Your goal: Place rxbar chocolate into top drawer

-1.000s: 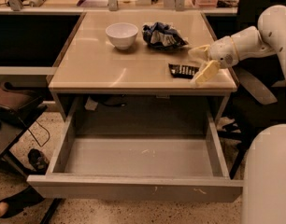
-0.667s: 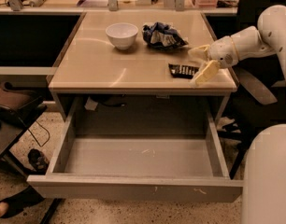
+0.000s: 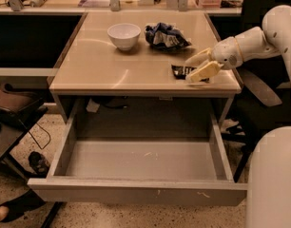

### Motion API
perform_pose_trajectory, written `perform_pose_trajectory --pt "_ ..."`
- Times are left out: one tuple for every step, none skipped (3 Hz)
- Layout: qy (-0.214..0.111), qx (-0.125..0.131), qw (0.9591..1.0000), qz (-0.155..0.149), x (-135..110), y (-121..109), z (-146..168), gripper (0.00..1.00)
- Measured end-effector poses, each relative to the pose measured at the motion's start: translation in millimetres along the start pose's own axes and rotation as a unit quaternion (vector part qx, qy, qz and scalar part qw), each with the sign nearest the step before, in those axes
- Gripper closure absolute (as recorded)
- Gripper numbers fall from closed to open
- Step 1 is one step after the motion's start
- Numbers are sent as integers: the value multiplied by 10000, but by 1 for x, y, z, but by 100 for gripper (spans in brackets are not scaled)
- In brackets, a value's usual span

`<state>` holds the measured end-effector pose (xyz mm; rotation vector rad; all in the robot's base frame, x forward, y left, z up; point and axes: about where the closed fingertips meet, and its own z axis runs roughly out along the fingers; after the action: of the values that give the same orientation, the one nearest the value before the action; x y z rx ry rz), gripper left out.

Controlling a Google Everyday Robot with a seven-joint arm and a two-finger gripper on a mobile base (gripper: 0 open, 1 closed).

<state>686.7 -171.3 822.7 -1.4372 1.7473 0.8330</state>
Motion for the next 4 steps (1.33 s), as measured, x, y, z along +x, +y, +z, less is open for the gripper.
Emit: perform_pose_trajectory --pt "0 0 10000 0 0 0 0 65" --pt "0 0 10000 0 0 0 0 89" --pt "58 60 10000 -1 -5 0 1 100" --pt "218 359 9991 -40 -26 14 -14 100"
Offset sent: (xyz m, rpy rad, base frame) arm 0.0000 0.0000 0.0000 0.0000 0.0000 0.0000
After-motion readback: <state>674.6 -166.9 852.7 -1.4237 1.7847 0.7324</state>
